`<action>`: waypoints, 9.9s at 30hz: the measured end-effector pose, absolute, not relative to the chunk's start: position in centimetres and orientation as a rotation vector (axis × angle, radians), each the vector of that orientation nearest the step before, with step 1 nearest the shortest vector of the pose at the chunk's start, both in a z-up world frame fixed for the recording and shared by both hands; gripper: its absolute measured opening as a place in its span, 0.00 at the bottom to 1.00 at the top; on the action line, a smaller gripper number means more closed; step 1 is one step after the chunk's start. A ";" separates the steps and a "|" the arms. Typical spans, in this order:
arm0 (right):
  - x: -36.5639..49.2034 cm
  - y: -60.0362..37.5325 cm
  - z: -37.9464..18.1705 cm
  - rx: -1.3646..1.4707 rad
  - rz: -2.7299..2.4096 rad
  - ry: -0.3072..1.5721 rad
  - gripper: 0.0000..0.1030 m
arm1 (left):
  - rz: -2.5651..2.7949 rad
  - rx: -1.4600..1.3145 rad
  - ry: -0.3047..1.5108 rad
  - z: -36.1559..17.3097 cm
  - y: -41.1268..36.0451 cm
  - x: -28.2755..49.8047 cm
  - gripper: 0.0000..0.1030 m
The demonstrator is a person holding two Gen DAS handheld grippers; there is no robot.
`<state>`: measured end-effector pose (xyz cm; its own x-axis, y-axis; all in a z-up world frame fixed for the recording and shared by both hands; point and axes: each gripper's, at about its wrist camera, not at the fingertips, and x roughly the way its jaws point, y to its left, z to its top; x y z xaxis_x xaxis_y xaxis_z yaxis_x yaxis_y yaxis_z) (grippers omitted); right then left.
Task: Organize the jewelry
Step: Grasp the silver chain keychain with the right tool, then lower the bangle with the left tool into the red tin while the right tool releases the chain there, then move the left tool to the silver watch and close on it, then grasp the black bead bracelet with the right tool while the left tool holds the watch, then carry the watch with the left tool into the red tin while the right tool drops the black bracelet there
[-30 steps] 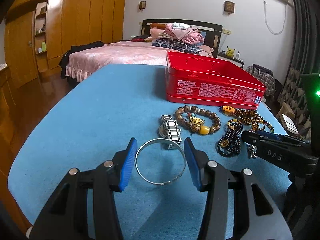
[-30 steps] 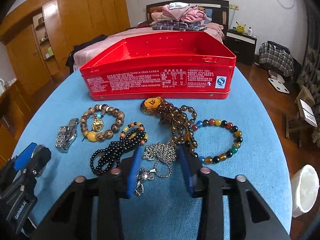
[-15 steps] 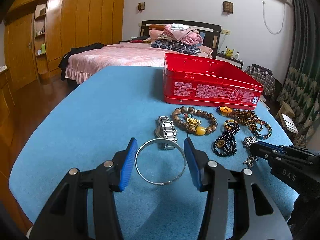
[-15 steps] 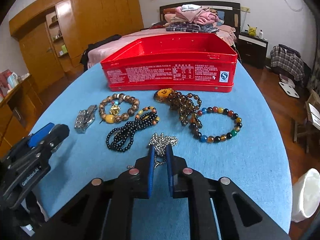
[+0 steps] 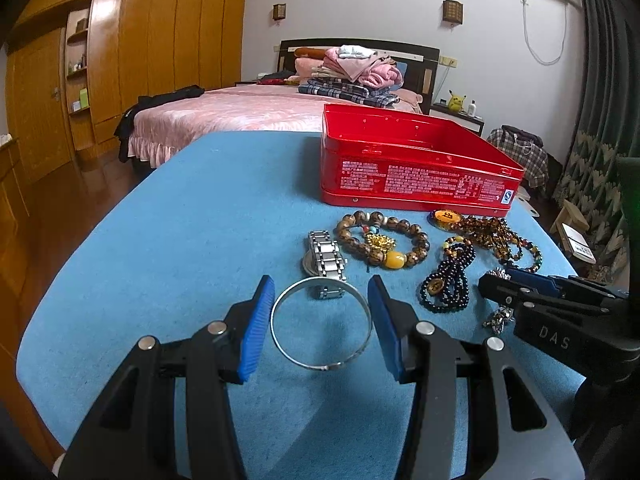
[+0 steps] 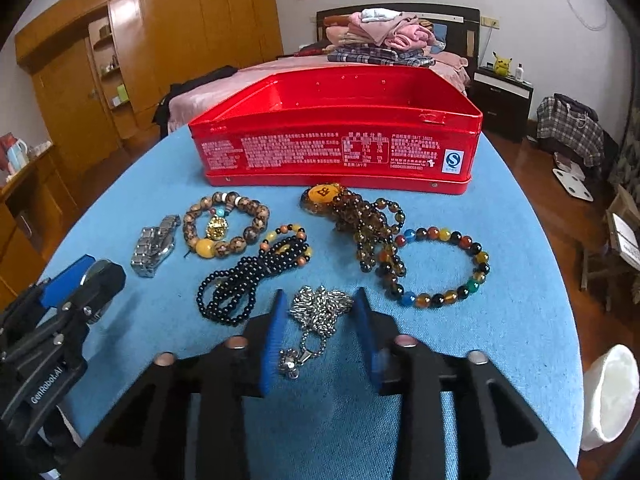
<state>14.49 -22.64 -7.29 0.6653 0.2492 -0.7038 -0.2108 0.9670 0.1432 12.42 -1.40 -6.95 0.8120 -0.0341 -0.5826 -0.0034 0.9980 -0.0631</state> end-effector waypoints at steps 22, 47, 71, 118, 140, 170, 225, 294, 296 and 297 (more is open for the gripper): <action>11.1 -24.6 -4.1 0.109 0.346 0.735 0.13 | -0.025 -0.049 0.598 -5.8 -2.0 12.2 0.45; 15.2 -26.0 3.2 0.122 0.328 0.563 0.13 | -0.064 -0.083 0.471 0.4 -3.9 17.0 0.45; 28.2 -26.7 2.3 0.161 0.278 0.574 0.13 | -0.121 -0.089 0.497 0.7 -6.8 30.5 0.45; 12.5 -26.4 -3.1 0.082 0.131 0.568 0.94 | -0.004 -0.064 0.647 -4.9 0.4 16.7 0.85; 12.3 -26.0 -4.1 0.085 0.144 0.571 0.94 | 0.002 -0.057 0.847 -8.3 -0.5 19.2 0.70; 12.6 -22.7 -4.5 0.100 0.211 0.644 0.94 | -0.050 -0.100 0.764 -7.3 -0.3 17.1 0.29; 15.5 -20.9 -7.1 0.088 0.340 0.829 0.21 | -0.063 -0.115 0.785 -7.8 3.3 16.2 0.64; 25.0 -27.4 3.6 0.192 0.332 0.600 0.17 | -0.249 -0.109 0.517 3.0 -6.8 27.1 0.29; 25.9 -27.4 3.2 0.193 0.330 0.607 0.17 | -0.250 -0.109 0.522 2.8 -7.0 28.2 0.29; 26.5 -27.4 2.9 0.197 0.330 0.610 0.17 | -0.253 -0.108 0.523 2.7 -7.1 28.8 0.29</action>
